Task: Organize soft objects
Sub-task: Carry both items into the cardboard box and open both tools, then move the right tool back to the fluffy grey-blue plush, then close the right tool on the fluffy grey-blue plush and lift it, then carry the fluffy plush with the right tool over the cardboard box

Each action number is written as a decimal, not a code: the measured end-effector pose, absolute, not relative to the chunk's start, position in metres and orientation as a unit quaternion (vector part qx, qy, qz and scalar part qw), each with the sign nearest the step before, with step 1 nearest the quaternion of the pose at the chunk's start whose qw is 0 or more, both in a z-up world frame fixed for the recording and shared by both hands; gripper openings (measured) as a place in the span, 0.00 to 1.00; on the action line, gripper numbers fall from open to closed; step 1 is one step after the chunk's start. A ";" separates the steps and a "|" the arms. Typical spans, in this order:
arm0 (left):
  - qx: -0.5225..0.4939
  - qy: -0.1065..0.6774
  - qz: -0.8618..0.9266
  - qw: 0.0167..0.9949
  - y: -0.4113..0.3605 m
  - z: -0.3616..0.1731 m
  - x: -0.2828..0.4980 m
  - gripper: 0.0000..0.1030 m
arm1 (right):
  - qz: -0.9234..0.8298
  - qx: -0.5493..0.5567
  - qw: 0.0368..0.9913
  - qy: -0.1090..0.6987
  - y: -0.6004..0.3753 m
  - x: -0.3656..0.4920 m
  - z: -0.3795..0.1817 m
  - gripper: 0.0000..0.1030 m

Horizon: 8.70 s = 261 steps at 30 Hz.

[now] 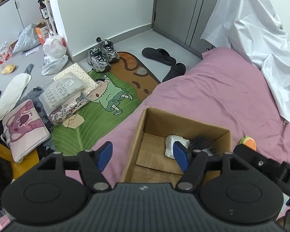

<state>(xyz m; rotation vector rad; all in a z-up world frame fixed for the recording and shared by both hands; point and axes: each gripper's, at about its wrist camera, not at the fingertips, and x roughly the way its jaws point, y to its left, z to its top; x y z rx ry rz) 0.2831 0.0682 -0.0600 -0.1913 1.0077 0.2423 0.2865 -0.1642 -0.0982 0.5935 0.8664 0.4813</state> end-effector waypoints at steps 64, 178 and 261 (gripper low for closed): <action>-0.080 0.464 0.037 0.882 -0.043 -0.021 0.182 0.90 | 0.132 0.139 0.892 0.410 -0.286 0.170 -0.045 0.70; -0.198 0.455 -0.060 0.866 -0.177 -0.103 0.248 0.20 | 0.107 0.327 0.834 0.431 -0.390 0.242 -0.118 0.12; -0.240 0.434 0.058 0.867 0.082 -0.089 0.222 0.19 | 0.257 0.243 0.842 0.408 -0.135 0.232 -0.095 0.13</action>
